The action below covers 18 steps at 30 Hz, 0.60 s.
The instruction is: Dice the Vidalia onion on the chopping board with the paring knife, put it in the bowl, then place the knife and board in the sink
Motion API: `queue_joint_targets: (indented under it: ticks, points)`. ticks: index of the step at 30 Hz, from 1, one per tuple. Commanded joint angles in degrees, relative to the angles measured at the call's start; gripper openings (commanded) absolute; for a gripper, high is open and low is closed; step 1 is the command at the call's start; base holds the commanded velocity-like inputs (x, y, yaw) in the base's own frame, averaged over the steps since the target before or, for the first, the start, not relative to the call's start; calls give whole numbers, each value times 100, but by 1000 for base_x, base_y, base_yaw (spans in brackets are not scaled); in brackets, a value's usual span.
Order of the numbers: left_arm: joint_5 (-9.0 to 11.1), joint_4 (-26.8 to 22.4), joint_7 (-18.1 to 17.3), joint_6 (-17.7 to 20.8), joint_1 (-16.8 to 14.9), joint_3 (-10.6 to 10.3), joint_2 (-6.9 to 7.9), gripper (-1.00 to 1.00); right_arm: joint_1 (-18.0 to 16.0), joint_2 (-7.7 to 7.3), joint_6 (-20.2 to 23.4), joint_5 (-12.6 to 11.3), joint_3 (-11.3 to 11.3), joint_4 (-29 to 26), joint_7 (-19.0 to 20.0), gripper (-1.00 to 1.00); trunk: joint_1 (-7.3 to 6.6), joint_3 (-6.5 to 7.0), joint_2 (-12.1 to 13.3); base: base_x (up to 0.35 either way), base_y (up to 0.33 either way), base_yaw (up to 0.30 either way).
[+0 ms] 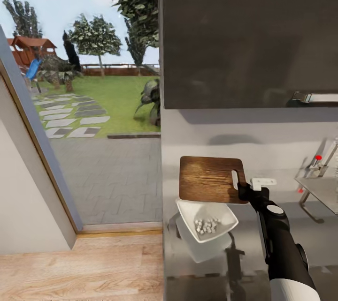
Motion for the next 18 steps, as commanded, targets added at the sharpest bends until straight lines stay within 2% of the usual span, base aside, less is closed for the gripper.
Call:
queue_joint_targets:
  ticks: [1, 6, 12, 14, 18]
  points:
    - [14, -13, 56, -5, 1, -49, 6, 100, -6, 9, 18, 59, -17, -10, 47, -100, 2, -12, -13, -186, -173, 0]
    - [14, -4, 56, -5, 0, -49, 6, 100, -6, 12, 209, 60, -38, -38, 36, -100, 2, -12, -13, -224, -207, 0]
    - [16, 5, 56, -5, 0, -49, 6, 100, -6, 12, 1386, 45, -35, -654, 66, -100, 2, -12, -13, -240, -221, 0]
    - [17, 5, 56, -5, 1, -49, 6, 100, -6, 17, 1587, 43, -34, -762, 69, -100, 2, -12, -13, -241, -223, 0]
    - [15, 5, 56, -7, 1, -49, 6, 100, -6, 32, 1707, 41, -12, -829, 71, -100, 2, -12, -13, -241, -223, 0]
